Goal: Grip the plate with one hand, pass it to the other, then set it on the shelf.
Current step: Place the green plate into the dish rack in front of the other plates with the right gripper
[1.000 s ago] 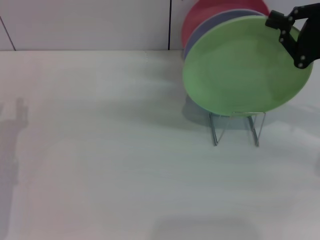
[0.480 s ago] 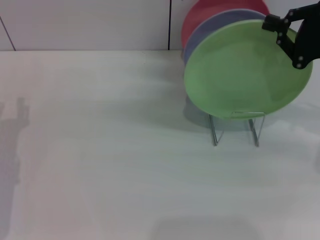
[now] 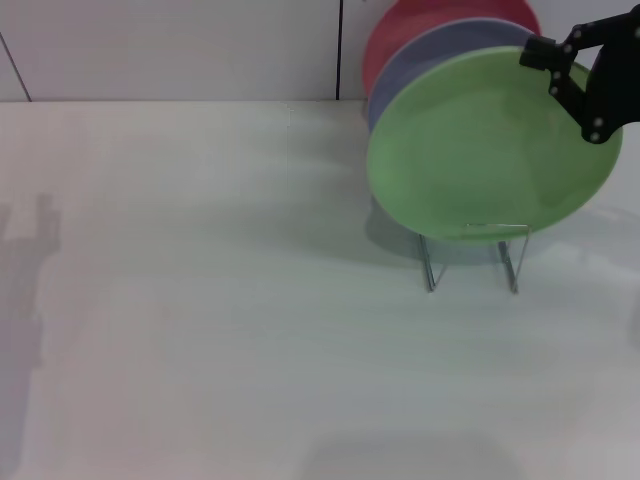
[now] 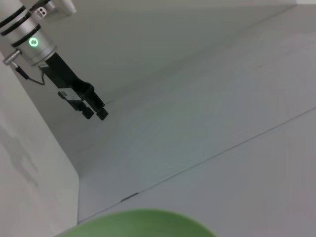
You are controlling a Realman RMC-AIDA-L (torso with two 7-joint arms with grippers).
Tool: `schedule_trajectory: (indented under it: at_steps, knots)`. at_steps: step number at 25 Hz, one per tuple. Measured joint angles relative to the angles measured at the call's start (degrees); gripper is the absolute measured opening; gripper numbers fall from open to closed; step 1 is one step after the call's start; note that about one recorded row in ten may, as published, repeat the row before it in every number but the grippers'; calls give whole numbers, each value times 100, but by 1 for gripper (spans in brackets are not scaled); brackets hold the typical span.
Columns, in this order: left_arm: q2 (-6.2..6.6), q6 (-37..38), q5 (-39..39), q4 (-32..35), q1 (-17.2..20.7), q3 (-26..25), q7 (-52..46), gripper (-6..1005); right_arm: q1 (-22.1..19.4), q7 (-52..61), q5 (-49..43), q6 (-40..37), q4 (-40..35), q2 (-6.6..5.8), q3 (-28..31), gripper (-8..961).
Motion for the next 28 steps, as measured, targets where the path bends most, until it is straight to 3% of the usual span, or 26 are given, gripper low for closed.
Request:
schedule_trajectory:
  at_steps: [20, 24, 28]
  knots:
    - [0, -18, 19, -9, -3, -5, -13, 602, 0, -40, 0, 288, -9, 80, -151, 21]
    - [0, -25, 16, -11, -8, -5, -13, 602, 3, -44, 119, 383, -70, 155, -157, 21]
    - [6, -77, 10, -55, 15, -5, -13, 602, 30, 32, 153, 421, -372, 329, -201, 24]
